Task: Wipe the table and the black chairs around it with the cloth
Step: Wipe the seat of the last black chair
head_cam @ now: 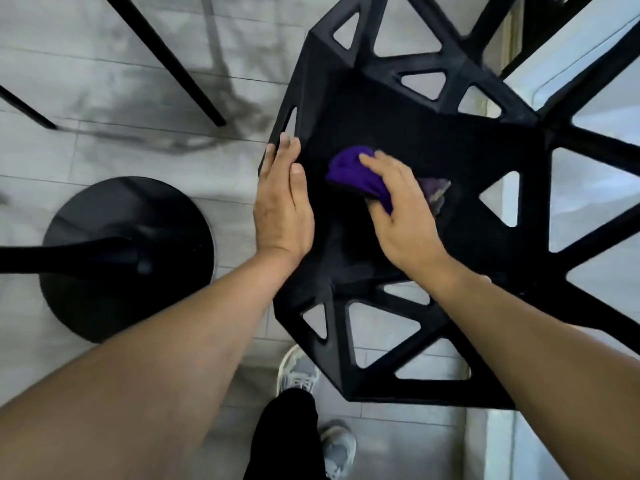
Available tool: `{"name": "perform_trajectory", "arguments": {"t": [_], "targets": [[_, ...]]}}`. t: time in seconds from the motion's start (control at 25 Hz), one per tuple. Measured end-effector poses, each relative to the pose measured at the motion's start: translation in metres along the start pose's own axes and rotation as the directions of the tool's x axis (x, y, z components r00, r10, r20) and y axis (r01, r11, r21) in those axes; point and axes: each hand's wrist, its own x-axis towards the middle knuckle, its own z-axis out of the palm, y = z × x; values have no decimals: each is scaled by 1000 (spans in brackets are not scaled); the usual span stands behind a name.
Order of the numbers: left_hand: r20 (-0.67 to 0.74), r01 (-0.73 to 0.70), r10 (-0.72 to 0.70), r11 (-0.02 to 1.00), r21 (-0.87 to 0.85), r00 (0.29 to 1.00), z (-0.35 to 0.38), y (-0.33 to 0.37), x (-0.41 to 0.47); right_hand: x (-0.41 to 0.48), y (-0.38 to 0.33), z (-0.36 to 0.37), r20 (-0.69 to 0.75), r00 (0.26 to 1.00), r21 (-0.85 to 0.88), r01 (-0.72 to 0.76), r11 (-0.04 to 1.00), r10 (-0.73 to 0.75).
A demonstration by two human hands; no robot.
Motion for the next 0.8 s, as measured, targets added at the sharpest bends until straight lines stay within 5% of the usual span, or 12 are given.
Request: {"name": "perform_trajectory", "arguments": {"t": [0.16, 0.32, 0.52, 0.72, 0.8], "targets": [[65, -16, 13, 999, 51, 998, -7, 4, 2, -66, -33, 4, 223, 974, 8, 33, 999, -34], [162, -98, 69, 980, 176, 984, -18, 2, 2, -91, -51, 4, 483, 849, -35, 266, 963, -217], [139, -128, 99, 968, 215, 985, -11, 1, 0, -92, -35, -12, 284, 957, -70, -42, 997, 60], [106, -139, 115, 954, 264, 988, -6, 2, 0, -88, -54, 14, 376, 907, -41, 219, 975, -187], [94, -120, 99, 959, 257, 991, -4, 4, 1, -87, -40, 3, 261, 963, -103, 103, 989, -73]]}}
